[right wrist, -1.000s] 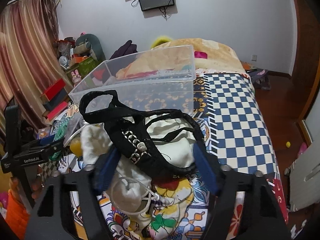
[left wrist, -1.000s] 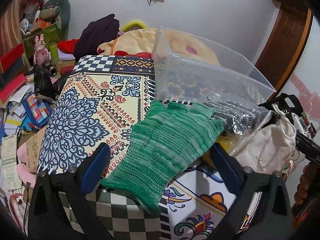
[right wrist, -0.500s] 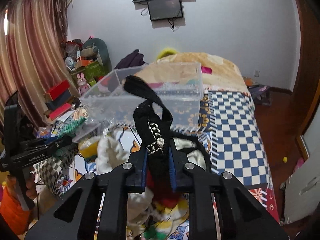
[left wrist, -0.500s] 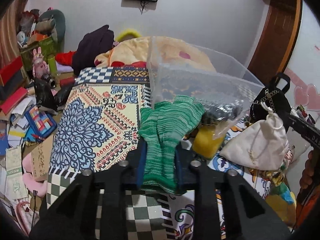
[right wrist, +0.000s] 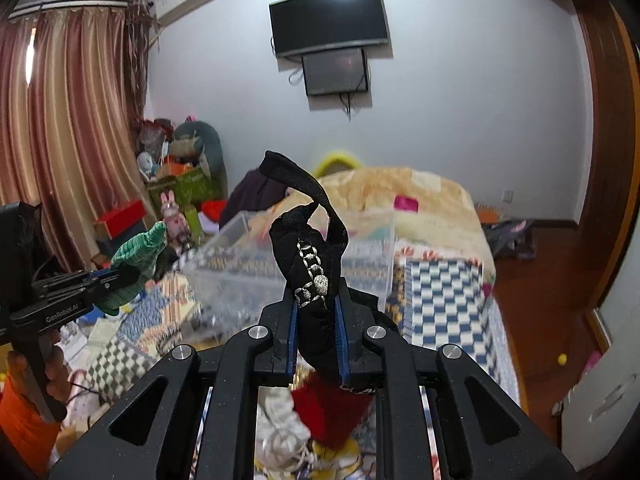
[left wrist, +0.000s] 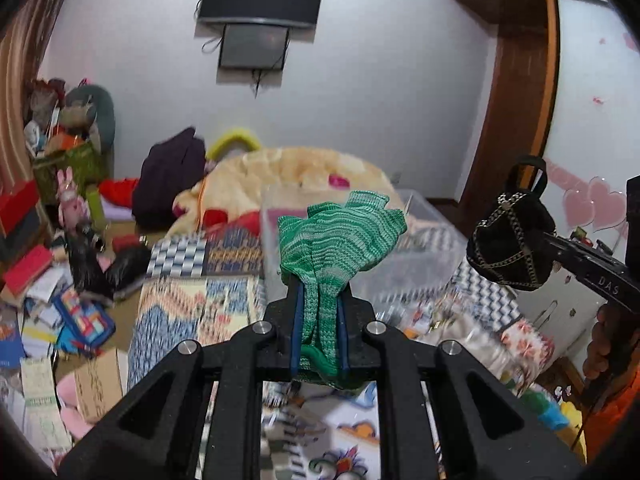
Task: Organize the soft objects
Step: 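Lift the glove with the left tool while the right tool carries the black bag over the clear box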
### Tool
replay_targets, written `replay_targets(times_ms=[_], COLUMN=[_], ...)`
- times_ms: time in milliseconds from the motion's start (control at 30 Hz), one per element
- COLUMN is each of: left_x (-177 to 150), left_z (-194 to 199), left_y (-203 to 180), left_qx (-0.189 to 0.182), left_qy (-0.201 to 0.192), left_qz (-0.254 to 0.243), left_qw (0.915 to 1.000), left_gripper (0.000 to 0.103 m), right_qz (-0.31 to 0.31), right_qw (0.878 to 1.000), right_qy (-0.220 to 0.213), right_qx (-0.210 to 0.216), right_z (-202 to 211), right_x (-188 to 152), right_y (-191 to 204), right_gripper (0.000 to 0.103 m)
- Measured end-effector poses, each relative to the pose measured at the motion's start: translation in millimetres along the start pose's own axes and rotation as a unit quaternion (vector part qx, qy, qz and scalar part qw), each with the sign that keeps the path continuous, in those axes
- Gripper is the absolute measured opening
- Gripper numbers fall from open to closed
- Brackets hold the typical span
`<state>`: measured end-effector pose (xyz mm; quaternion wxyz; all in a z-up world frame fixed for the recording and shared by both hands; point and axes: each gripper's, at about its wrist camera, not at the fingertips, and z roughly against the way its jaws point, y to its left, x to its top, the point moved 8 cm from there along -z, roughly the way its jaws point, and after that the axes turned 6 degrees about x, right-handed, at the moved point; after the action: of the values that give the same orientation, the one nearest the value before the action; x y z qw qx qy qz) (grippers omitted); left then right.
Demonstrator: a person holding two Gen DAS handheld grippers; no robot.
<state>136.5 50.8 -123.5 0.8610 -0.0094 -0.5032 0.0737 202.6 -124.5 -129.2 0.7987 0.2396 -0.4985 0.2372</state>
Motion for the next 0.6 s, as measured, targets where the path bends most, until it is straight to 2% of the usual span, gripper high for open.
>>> replay_targets(times_ms=[233,367,600], left_x=[37.6,50.7,58.7], left_z=[-9.1,-28.0,-71.3], left_y=[-11.0,-12.1,-13.7], left_qx=[-0.013,-0.013,-0.018], left_qy=[-0.026,-0.021,0.012], left_qz=[-0.005,-0.006,-0.001], left_qw=[0.9995,0.9997,0.9998], left_gripper=[0.014,0.014,0.014], right_qz=[0.013,0.013,0.019], right_qw=[0.999,0.999,1.0], right_qy=[-0.037,-0.042,-0.022], right_qx=[-0.003,-0.004,-0.011], right_z=[-4.0,-18.1,-48.8], right_x=[31.6,44.0,50.0], right_y=[0.7,-3.4,-9.0], right_gripper=[0.014,0.014,0.014])
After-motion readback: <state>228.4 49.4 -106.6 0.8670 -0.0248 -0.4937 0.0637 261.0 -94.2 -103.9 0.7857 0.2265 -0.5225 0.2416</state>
